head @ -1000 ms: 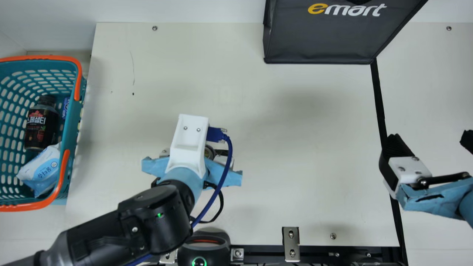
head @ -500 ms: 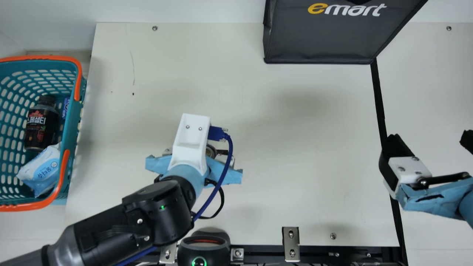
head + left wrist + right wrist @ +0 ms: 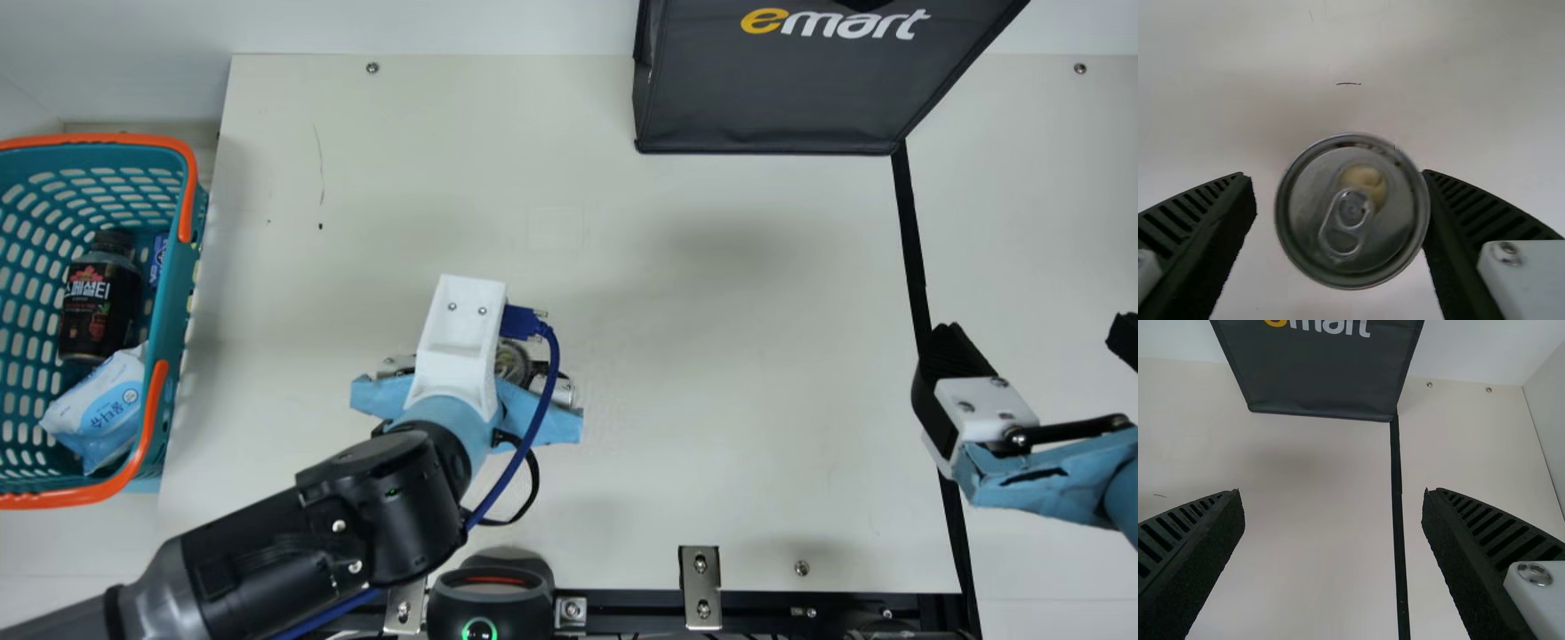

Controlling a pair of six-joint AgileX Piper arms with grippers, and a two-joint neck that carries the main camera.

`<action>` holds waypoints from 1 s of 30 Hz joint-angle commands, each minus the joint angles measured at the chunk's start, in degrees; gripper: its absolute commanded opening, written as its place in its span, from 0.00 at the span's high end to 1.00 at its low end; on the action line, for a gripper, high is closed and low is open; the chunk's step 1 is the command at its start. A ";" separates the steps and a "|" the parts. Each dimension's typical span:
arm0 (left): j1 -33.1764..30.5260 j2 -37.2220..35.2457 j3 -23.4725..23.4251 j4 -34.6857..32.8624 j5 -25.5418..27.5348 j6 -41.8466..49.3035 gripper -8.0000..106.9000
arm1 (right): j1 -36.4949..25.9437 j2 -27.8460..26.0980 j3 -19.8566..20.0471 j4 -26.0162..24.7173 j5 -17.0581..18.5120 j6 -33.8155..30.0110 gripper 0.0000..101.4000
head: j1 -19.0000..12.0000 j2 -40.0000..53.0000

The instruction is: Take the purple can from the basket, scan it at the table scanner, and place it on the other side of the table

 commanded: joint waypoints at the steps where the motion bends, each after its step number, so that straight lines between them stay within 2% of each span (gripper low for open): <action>1: 0.09 -0.20 -0.16 0.16 0.09 0.10 0.22 | 0.00 0.00 0.00 0.00 0.00 0.00 0.06 | -1.66 0.09; 4: 0.18 -0.53 -0.30 0.13 0.31 0.17 0.15 | 0.00 0.00 0.00 0.00 0.00 0.00 0.06 | -1.66 0.09; 21: 0.72 -2.75 -0.76 -1.59 0.92 1.26 0.15 | 0.00 0.00 0.00 0.00 0.00 0.00 0.06 | -1.66 0.09; 30: 2.22 -9.00 -0.61 -5.90 0.07 3.12 0.15 | 0.00 0.00 0.00 0.00 0.00 0.00 0.06 | -1.66 0.09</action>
